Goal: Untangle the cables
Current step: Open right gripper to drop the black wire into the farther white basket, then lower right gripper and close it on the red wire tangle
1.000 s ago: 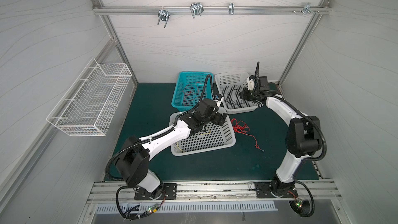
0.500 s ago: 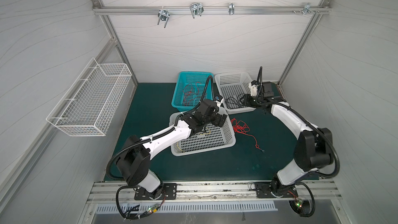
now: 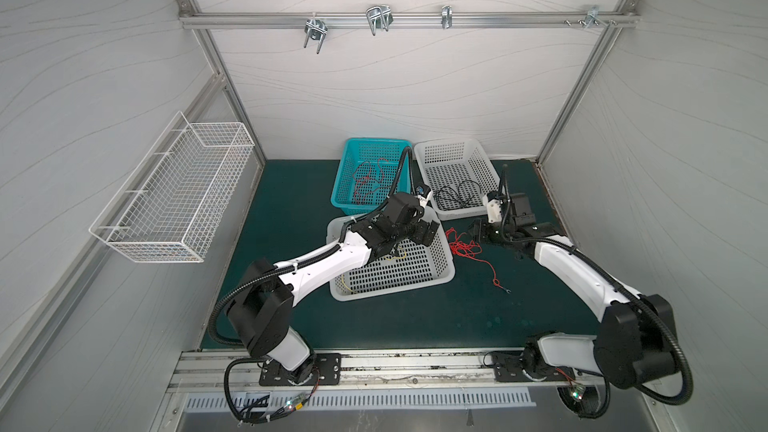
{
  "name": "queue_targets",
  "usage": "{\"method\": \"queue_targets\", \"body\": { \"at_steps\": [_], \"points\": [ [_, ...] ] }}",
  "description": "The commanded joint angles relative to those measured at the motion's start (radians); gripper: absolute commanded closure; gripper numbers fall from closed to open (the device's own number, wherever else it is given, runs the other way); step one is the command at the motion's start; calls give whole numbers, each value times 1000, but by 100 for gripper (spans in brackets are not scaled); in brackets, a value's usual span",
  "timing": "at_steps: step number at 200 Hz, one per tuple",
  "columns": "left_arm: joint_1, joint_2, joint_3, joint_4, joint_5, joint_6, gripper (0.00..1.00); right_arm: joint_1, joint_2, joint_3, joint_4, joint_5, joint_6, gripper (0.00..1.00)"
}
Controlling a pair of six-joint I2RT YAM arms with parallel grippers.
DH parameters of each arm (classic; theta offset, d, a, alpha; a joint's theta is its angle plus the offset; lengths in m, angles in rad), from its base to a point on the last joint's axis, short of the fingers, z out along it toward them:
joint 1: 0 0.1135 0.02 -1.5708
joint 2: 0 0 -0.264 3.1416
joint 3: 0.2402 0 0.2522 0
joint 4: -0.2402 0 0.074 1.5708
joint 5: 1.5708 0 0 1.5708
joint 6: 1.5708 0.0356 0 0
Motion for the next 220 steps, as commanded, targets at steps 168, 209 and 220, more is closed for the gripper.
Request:
{"method": "queue_targets", "body": {
  "at_steps": [168,209,220],
  "points": [
    [-17,17,71,5,1,-1,6,139,255,23,88,311,-11,92],
    [-18,20,77,2,11,2,6,139,173,14,42,355,-37,100],
    [-18,25,83,-1,17,3,5,139,138,6,29,371,-52,100]
  ]
}}
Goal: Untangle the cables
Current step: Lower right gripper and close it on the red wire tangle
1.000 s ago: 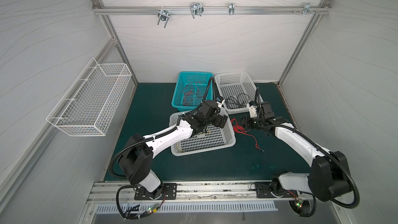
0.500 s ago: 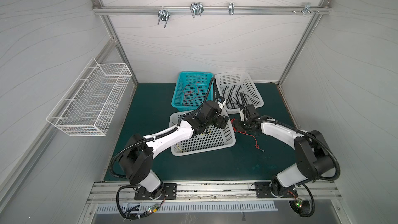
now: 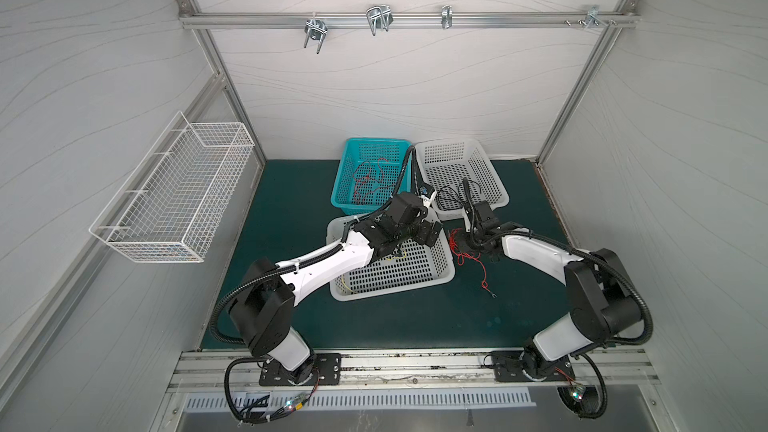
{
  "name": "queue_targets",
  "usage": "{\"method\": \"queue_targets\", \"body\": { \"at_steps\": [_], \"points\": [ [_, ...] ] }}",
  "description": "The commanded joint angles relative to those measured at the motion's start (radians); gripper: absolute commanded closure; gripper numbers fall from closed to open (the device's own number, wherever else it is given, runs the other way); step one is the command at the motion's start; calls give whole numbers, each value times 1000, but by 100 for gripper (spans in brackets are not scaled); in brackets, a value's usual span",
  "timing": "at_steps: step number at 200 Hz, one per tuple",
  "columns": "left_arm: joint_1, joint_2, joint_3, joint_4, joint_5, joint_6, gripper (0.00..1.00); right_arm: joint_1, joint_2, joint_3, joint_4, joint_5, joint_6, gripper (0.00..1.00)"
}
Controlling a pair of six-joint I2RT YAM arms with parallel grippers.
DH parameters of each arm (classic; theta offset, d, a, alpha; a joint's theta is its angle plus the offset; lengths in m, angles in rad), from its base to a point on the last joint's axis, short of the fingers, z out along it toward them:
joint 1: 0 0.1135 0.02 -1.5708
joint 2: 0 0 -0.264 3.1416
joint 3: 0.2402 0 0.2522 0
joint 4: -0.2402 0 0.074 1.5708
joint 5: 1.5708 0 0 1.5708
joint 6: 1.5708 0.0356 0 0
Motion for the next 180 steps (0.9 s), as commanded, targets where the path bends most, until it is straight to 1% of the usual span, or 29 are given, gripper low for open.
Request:
{"method": "queue_targets", "body": {
  "at_steps": [1,19,28,46,67,89,110,139,180],
  "points": [
    [-3,20,52,12,13,4,5,6,-88,-15,-51,49,-38,100],
    [-2,31,65,8,26,6,3,4,-160,-41,-55,64,-72,100],
    [-2,39,71,8,33,5,1,4,-203,-58,-47,64,-93,100],
    [-2,55,86,8,47,4,0,0,-300,-101,-14,39,-130,100],
    [-5,75,104,13,71,1,1,-15,-425,-155,40,-37,-157,100],
    [-4,91,116,27,104,-7,1,-52,-521,-201,92,-152,-164,100],
    [-6,104,119,54,130,-25,3,-89,-566,-218,107,-249,-168,100],
    [-6,126,127,58,152,-43,5,-99,-606,-238,128,-294,-167,100],
    [-6,153,139,66,191,-92,6,-99,-666,-275,192,-333,-156,100]
  ]
}}
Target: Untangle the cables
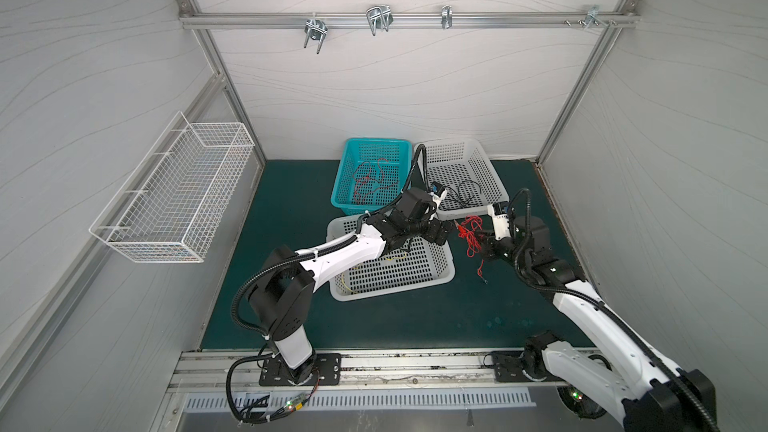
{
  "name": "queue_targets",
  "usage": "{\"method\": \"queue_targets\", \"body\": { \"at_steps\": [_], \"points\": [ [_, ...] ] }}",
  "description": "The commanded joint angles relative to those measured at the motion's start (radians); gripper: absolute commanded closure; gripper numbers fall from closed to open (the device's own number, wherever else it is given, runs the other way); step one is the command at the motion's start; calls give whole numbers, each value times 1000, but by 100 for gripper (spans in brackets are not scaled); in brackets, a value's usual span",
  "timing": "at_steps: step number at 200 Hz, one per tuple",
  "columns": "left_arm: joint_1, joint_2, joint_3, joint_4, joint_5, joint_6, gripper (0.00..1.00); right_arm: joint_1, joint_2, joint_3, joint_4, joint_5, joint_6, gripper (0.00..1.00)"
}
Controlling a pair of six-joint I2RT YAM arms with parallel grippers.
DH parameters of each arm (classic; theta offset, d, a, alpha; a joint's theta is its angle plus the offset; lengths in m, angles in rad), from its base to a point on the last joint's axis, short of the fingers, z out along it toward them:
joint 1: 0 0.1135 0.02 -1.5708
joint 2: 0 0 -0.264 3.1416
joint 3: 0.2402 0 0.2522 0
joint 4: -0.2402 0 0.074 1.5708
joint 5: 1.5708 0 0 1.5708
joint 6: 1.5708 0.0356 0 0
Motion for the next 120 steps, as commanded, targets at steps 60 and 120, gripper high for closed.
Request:
{"method": "queue_targets", "body": {
  "at_steps": [60,120],
  "points": [
    [-5,58,64,107,142,-109,7,-4,-67,-27,111,-98,17,100],
    [-30,93,133,59,108,-56,7,-4,-38,-51,83,-70,11,100]
  ]
}}
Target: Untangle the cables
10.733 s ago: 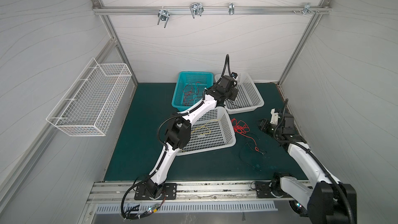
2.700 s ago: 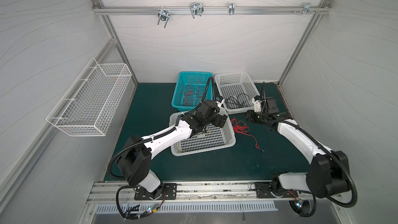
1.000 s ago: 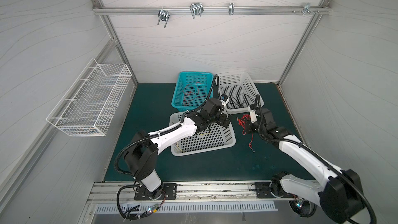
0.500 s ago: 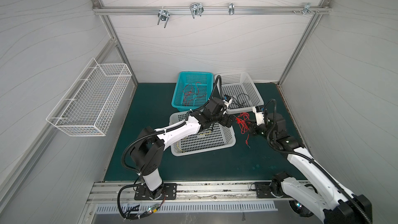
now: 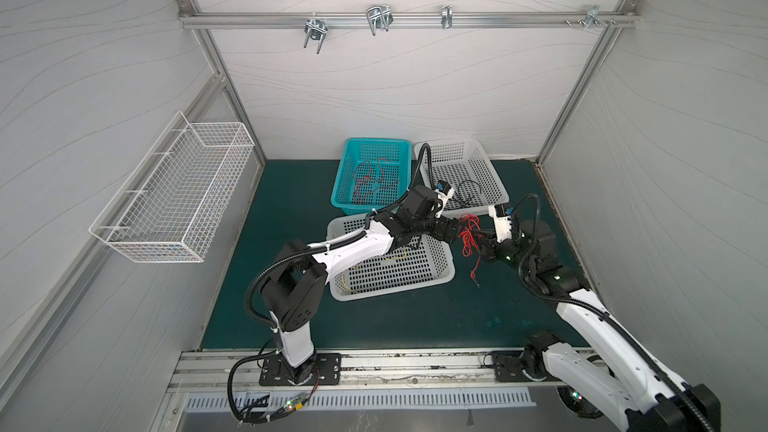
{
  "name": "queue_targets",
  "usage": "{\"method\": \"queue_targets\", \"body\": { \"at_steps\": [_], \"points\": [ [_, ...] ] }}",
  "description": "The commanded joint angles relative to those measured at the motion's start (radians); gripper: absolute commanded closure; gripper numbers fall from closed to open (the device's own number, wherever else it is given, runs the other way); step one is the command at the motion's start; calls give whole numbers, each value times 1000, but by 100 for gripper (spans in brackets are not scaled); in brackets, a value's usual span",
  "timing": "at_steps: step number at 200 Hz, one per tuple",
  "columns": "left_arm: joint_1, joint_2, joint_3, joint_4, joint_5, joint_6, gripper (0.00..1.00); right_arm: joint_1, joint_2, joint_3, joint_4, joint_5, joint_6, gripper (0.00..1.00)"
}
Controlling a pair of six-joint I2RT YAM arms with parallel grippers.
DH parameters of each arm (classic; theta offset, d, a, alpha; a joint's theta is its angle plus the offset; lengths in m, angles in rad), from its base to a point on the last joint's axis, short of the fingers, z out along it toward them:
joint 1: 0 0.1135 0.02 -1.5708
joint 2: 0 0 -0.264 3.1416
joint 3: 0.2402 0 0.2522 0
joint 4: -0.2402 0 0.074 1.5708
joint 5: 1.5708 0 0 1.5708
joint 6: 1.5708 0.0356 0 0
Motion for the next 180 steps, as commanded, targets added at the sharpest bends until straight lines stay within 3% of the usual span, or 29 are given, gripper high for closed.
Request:
{"method": "queue_targets", "body": {
  "at_steps": [1,44,113,180],
  "points": [
    [-17,15,63,13,3,28,7,-4,2,-20,25,-2,-2,100],
    [-21,-11,17,64,80,52,7,-5,-23,-38,16,41,-10,100],
    [-21,29,36,132,180,18,9,-5,-64,-39,10,-18,-9,100],
    [-37,72,71,158,228,-22,40,-6,-45,-39,32,-18,4,100]
  ]
}}
